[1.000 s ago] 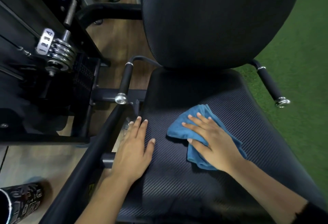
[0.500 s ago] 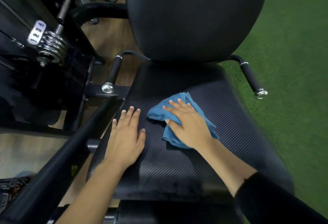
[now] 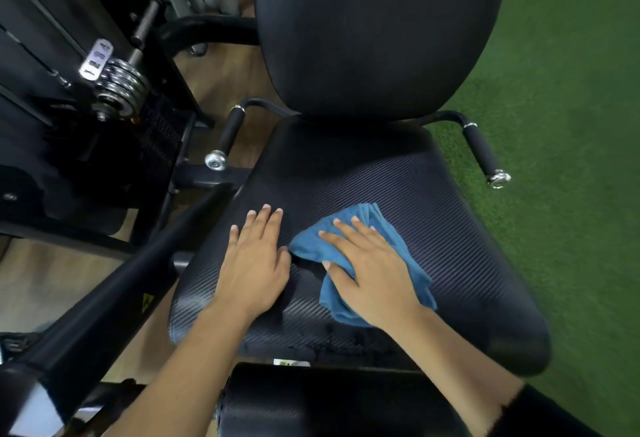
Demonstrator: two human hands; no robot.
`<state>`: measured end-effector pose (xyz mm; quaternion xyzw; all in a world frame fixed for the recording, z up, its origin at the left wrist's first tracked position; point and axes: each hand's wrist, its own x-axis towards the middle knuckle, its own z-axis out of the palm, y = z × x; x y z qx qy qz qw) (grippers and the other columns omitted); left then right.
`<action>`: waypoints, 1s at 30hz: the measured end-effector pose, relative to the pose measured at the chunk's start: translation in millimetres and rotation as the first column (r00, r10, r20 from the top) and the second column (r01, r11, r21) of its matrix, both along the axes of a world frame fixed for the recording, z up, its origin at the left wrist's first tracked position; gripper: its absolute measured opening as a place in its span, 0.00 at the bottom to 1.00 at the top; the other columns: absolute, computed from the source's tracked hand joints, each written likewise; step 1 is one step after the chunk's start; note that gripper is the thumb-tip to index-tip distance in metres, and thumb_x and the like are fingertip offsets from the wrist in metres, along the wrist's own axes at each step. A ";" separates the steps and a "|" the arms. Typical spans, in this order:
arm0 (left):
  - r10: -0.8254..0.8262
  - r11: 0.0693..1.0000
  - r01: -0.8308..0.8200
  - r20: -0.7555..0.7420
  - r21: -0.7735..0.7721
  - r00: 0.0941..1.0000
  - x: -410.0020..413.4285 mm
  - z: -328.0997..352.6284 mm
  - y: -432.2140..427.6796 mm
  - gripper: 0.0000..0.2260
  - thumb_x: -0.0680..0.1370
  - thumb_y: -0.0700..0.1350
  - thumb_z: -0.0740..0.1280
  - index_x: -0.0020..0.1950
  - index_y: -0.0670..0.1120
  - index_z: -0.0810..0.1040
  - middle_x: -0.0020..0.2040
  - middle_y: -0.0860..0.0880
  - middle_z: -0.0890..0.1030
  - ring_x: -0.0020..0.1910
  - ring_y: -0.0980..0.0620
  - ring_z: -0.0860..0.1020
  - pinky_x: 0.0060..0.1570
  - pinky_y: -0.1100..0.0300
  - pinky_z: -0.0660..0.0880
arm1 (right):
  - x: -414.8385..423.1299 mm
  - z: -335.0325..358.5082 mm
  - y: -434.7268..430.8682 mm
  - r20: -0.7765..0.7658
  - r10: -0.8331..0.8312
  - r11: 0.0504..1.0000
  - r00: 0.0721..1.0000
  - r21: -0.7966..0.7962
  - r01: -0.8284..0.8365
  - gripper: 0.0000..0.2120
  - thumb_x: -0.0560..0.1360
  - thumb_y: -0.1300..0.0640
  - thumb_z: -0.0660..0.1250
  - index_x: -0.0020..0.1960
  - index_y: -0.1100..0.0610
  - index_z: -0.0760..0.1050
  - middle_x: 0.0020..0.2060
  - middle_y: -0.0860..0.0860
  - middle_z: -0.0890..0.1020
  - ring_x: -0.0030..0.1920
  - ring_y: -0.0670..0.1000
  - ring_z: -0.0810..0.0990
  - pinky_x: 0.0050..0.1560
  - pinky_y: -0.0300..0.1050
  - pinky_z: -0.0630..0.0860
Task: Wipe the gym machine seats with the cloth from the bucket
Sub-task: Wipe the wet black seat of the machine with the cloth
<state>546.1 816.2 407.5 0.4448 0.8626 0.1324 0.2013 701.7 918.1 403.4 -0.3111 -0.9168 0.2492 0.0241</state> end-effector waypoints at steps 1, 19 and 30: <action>0.004 1.000 -0.004 -0.002 0.004 1.000 1.6 0.6 -2.0 0.26 0.80 0.46 0.56 0.77 0.46 0.52 0.78 0.48 0.52 0.77 0.49 0.48 0.74 0.50 0.45 | -8.6 0.0 -0.4 0.009 -0.008 1.000 1.000 0.005 0.008 0.28 0.74 0.42 0.47 0.70 0.48 0.69 0.71 0.48 0.68 0.74 0.51 0.60 0.75 0.48 0.51; -0.140 0.988 0.140 -0.001 0.065 0.990 36.4 1.6 -37.8 0.38 0.68 0.61 0.50 0.77 0.49 0.55 0.78 0.52 0.53 0.76 0.53 0.45 0.73 0.52 0.38 | 77.0 6.3 -22.7 0.101 0.277 0.946 0.955 0.148 -0.290 0.30 0.79 0.37 0.50 0.77 0.49 0.53 0.76 0.48 0.55 0.76 0.50 0.49 0.74 0.47 0.47; -0.267 0.962 0.269 -0.060 0.043 0.962 55.0 1.3 -43.7 0.53 0.59 0.75 0.62 0.77 0.51 0.52 0.77 0.56 0.49 0.76 0.57 0.41 0.72 0.51 0.35 | 68.2 0.0 -26.5 0.141 0.322 0.893 0.936 0.283 -0.349 0.52 0.60 0.24 0.64 0.75 0.50 0.57 0.70 0.56 0.67 0.73 0.59 0.60 0.73 0.61 0.53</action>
